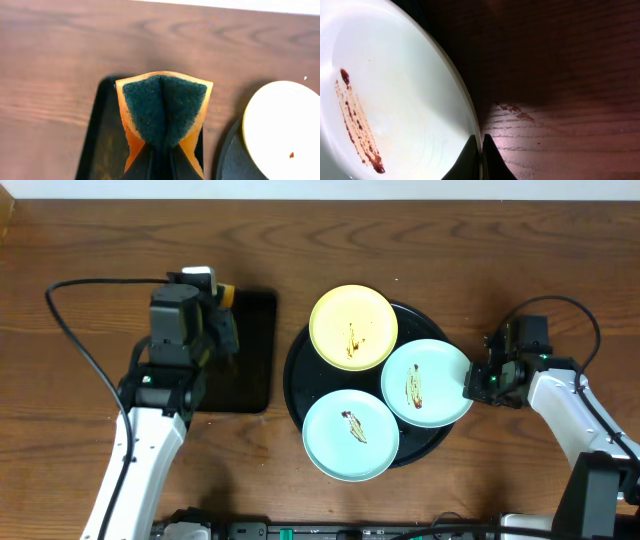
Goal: Clean dirty plates on tray and stack at the side
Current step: 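Lift the sponge with the left gripper toward the plates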
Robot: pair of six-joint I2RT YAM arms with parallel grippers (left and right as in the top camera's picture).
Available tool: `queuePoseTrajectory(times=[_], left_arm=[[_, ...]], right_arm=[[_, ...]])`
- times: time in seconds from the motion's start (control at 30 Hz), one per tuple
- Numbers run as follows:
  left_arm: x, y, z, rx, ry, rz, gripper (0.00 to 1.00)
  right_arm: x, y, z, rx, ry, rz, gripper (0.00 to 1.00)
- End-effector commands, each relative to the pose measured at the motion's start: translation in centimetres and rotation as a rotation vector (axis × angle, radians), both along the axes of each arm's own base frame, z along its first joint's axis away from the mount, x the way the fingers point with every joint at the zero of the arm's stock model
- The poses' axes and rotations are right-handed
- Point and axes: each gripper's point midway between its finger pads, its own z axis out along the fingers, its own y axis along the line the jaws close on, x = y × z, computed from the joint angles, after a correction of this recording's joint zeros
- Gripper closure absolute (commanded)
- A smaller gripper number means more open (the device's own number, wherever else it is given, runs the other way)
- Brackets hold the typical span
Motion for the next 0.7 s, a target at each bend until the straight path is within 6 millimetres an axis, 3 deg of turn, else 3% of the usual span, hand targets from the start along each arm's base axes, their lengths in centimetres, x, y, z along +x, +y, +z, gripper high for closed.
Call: queuePoseTrajectory(times=[0.0,0.37,0.47,0.67], left_arm=[[0.1,0.4,1.4,0.037,-0.052,-0.004,0.93],[0.0,0.4,1.1,0.037,-0.039,-0.005,0.93],[-0.1,0.4,-0.9,0.037,0.031,-0.001,0.93],[-1.3,0.5,-8.7,0.009,0.318,0.051,0.93]], right_arm=[[-0.2,-0.6,-0.3,-0.025,0.015,-0.008,0.99],[-0.2,-0.6,-0.3,-0.025,0.015,-0.008,0.99],[-0.2,-0.6,-0.3,-0.025,0.015,-0.008,0.99],[-0.2,-0.6,-0.4,-0.024,0.016,-0.008,0.99]])
